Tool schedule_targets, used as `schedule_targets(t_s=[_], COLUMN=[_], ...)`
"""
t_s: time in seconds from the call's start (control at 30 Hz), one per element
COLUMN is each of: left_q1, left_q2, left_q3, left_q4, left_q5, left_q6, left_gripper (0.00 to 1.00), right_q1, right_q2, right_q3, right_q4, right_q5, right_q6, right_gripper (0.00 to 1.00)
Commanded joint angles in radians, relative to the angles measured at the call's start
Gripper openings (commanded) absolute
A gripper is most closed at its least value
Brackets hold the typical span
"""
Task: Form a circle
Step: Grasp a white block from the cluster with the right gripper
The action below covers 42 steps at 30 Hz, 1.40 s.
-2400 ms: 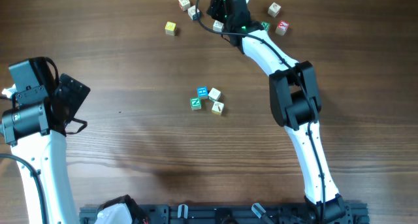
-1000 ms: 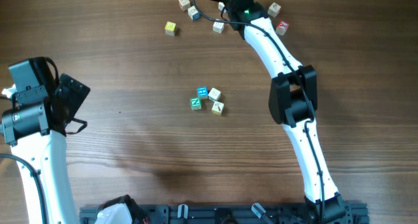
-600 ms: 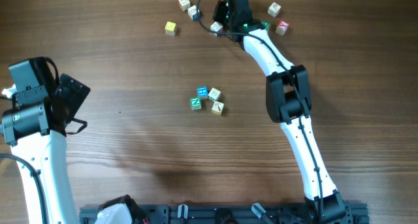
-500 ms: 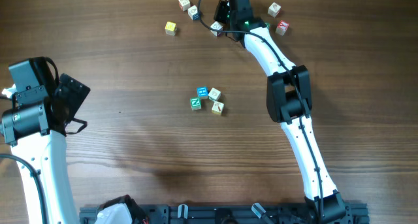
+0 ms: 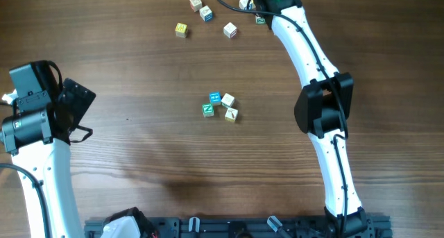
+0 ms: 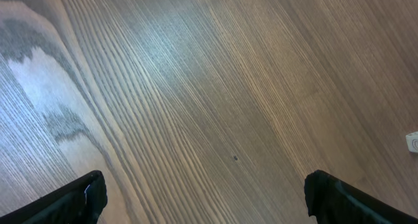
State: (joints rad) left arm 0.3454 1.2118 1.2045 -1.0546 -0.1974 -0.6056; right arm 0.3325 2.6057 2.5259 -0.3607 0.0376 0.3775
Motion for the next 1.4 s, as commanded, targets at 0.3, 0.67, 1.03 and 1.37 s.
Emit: schedule_targets(t_s=[0.3, 0.67, 1.03, 1.37], left_q1=[0.007, 0.007, 0.007, 0.007], left_q2=[0.002, 0.002, 0.002, 0.002], left_q3=[0.007, 0.007, 0.007, 0.007], left_q4=[0.002, 0.002, 0.002, 0.002], left_q5=[-0.013, -0.013, -0.013, -0.013], left_q6=[-0.012, -0.012, -0.012, -0.012], left_gripper=[1.0, 1.0, 1.0, 1.0], right_q1=[-0.011, -0.011, -0.01, -0.02], right_q2=[0.25, 0.177, -0.1, 0.1], right_q3=[-0.032, -0.024, -0.024, -0.033], right_q4=[0.137, -0.168, -0.414, -0.259], right_q5=[-0.008, -0.091, -0.086, -0.1], right_q6=[-0.007, -0.01, -0.021, -0.069], right_gripper=[0.05, 0.05, 0.27, 0.61])
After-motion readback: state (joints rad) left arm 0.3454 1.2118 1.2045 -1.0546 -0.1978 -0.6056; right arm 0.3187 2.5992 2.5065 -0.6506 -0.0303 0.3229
